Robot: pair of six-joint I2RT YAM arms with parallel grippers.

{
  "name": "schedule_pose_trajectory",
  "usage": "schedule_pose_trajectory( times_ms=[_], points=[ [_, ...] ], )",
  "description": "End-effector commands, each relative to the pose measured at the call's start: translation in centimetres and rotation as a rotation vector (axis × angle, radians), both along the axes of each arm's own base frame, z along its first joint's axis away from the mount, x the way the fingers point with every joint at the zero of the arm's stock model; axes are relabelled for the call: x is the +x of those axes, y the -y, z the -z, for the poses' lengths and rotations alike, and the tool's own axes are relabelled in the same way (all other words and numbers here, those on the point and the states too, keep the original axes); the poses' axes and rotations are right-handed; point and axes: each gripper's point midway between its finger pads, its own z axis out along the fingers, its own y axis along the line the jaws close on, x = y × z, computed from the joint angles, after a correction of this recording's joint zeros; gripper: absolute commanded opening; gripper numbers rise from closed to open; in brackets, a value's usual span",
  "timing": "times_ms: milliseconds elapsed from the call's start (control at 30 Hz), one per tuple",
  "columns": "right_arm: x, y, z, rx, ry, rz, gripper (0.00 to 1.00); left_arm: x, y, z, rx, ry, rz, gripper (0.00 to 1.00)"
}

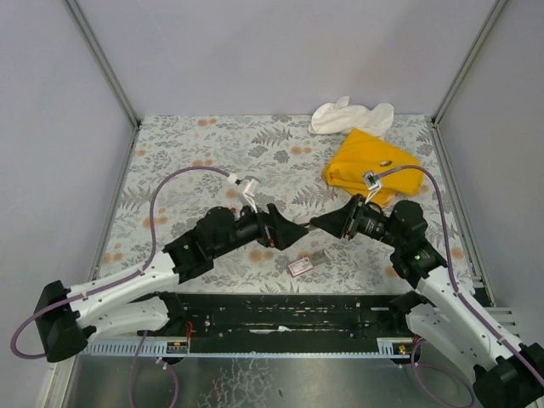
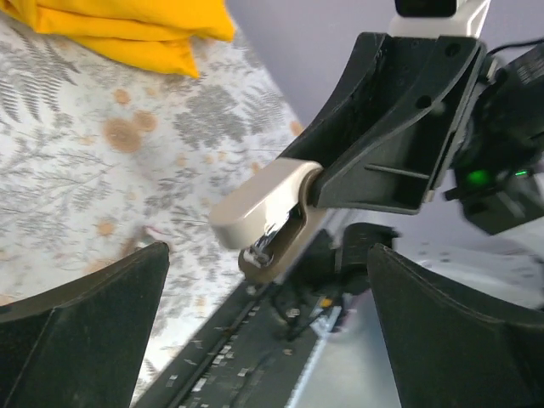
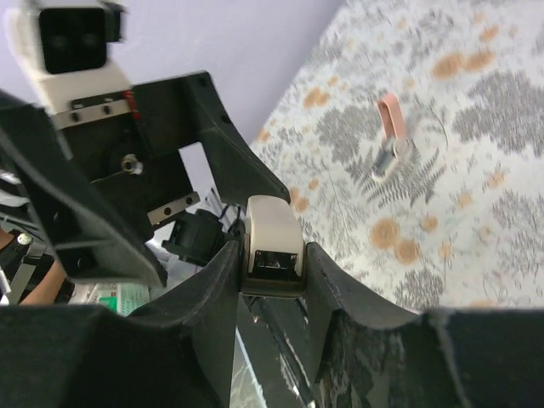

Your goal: Load the staples into the stapler

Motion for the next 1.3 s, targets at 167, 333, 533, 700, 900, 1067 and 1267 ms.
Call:
schedule_pose_trajectory(
  times_ms=[167,333,533,700,900,1067,1267],
  points=[
    [-2.1,0.2,-8.0,0.175,0.346,-0.053,0.00,-3.1,-1.0,-5.4,-0.356,-0.115,0.135,0.99],
    [-3.0,0.1,-9.0,0.227,0.364,-0.088,0.00,-4.8,-0.7,-7.1,-0.418,-0.074,0.243,0.90],
    [-3.8,-0.1,-9.4,0.247,0.363,-0.134,0.00,-5.3,-0.3,-8.1,-0.449,-0.055,0.288,0.73],
    [-4.2,-0.2,-9.7,0.257,0.364,-0.156,0.00,-4.7,-0.1,-7.8,-0.446,-0.060,0.267,0.64],
    [-4.3,-0.4,-9.4,0.257,0.345,-0.181,0.00,-4.6,0.3,-7.7,-0.444,-0.050,0.280,0.47],
    [-4.3,-0.4,-9.0,0.260,0.332,-0.179,0.00,-4.7,0.6,-7.4,-0.454,-0.054,0.294,0.38],
    [-4.2,-0.4,-8.7,0.255,0.323,-0.175,0.00,-4.7,0.8,-7.3,-0.462,-0.060,0.307,0.37]
  ],
)
